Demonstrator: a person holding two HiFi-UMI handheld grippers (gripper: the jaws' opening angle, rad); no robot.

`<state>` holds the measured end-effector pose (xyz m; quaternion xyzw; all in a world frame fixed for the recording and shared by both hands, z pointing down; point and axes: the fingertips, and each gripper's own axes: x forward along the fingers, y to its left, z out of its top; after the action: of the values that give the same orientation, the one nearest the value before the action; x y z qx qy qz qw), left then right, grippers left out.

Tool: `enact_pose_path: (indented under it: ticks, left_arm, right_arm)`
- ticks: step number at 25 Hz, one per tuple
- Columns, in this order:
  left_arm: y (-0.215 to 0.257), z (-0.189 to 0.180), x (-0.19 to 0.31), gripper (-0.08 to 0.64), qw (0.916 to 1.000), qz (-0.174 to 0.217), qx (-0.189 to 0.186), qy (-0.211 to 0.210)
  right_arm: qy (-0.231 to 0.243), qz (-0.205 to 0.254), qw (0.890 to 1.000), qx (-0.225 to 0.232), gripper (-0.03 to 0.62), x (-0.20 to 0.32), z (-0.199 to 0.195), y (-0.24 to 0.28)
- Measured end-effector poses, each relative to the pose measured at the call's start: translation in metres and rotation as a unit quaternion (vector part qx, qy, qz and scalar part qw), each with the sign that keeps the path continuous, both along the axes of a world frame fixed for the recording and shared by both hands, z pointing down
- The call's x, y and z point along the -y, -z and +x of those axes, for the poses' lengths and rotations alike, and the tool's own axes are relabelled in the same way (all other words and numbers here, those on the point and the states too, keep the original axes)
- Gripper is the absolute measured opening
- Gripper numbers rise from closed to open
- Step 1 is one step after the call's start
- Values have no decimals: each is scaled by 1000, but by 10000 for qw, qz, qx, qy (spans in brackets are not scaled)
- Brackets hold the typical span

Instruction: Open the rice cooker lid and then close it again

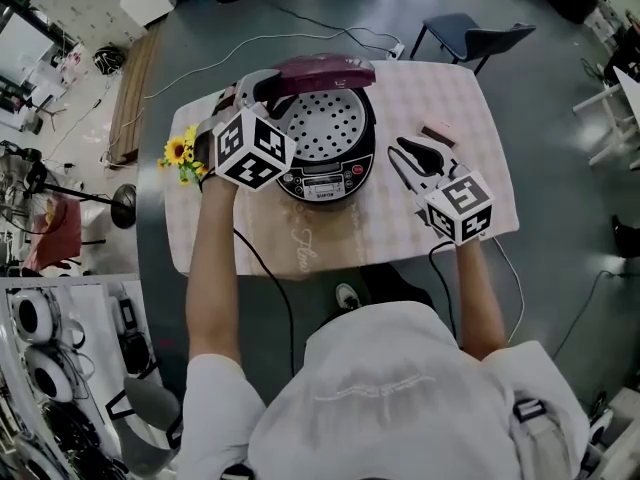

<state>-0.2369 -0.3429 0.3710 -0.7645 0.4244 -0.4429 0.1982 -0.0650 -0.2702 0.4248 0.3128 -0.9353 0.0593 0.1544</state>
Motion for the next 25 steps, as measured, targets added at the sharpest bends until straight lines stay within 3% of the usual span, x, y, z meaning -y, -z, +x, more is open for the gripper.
enact_pose_path:
  ticks: [12, 25]
  left_arm:
    - [-46, 8, -36, 190, 9984, -205, 522, 14]
    - [-80, 10, -56, 152, 9974, -585, 410, 57]
  right_arm:
    - [31, -99, 9999, -65, 100, -34, 9, -14]
    - [57, -260, 9996, -42, 100, -46, 7, -31]
